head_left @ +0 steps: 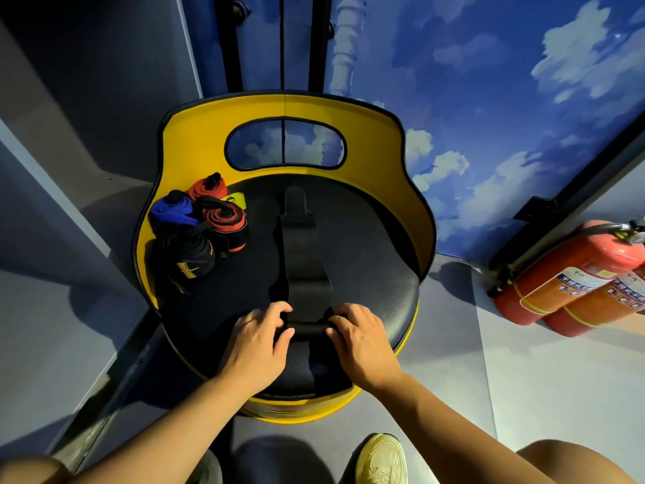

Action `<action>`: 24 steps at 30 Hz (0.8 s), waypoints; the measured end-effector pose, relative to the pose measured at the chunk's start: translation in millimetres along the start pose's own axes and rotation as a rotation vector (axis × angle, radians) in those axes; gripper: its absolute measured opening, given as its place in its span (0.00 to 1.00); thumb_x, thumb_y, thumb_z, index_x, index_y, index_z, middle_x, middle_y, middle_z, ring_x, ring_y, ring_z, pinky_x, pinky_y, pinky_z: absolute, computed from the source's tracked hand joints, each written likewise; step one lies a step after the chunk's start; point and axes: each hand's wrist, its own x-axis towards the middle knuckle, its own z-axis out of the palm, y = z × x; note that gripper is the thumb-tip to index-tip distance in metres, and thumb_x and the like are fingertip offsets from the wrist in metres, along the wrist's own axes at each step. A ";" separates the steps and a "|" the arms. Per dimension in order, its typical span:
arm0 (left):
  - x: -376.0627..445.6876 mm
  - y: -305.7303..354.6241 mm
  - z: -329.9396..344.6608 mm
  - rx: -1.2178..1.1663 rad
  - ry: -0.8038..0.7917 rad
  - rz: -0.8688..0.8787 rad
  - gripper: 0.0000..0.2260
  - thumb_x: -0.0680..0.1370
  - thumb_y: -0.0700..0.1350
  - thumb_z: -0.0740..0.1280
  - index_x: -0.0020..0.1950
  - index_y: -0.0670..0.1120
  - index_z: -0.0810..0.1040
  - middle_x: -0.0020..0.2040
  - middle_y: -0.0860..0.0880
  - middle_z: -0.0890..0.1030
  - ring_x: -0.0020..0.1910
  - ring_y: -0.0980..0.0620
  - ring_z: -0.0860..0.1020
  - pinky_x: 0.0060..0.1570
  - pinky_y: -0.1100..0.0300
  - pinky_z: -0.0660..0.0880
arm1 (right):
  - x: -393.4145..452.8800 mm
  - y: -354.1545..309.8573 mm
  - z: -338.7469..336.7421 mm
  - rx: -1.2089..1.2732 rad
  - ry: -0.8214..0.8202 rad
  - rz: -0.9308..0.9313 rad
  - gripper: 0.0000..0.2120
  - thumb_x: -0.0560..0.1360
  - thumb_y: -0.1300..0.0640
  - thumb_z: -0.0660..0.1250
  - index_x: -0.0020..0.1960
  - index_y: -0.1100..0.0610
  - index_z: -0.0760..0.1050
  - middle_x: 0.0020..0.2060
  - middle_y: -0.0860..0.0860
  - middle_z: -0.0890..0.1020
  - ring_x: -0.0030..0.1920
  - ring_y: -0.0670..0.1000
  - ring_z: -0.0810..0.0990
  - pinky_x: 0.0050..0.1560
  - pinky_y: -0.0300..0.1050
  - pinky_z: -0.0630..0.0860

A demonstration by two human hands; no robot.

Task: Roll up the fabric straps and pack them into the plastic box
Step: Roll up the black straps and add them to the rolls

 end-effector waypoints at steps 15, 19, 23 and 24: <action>14.3 -14.5 8.3 0.034 0.003 0.058 0.14 0.73 0.49 0.75 0.57 0.48 0.84 0.53 0.55 0.82 0.51 0.52 0.78 0.54 0.55 0.75 | 6.9 15.0 11.9 -0.012 0.061 -0.127 0.16 0.79 0.52 0.66 0.65 0.56 0.77 0.57 0.50 0.81 0.56 0.54 0.79 0.57 0.49 0.76; 15.7 -10.8 6.4 0.048 -0.027 0.044 0.18 0.70 0.40 0.79 0.59 0.45 0.83 0.53 0.51 0.83 0.52 0.47 0.80 0.54 0.48 0.79 | 12.7 9.1 8.5 -0.041 0.037 -0.075 0.17 0.76 0.55 0.70 0.64 0.56 0.78 0.52 0.50 0.82 0.51 0.55 0.80 0.53 0.51 0.78; 8.9 -5.9 1.2 -0.017 -0.031 -0.008 0.18 0.75 0.44 0.75 0.63 0.48 0.76 0.54 0.51 0.82 0.54 0.48 0.78 0.58 0.52 0.73 | 8.8 2.1 1.2 -0.017 0.046 -0.080 0.15 0.75 0.55 0.70 0.61 0.55 0.78 0.49 0.49 0.83 0.48 0.54 0.80 0.51 0.50 0.78; 6.9 -5.4 -0.8 -0.016 -0.031 -0.022 0.17 0.75 0.45 0.74 0.62 0.49 0.76 0.52 0.50 0.81 0.53 0.48 0.78 0.58 0.52 0.73 | 6.5 0.5 -0.2 -0.004 0.047 -0.078 0.14 0.75 0.55 0.69 0.60 0.54 0.78 0.48 0.49 0.83 0.47 0.53 0.80 0.51 0.50 0.77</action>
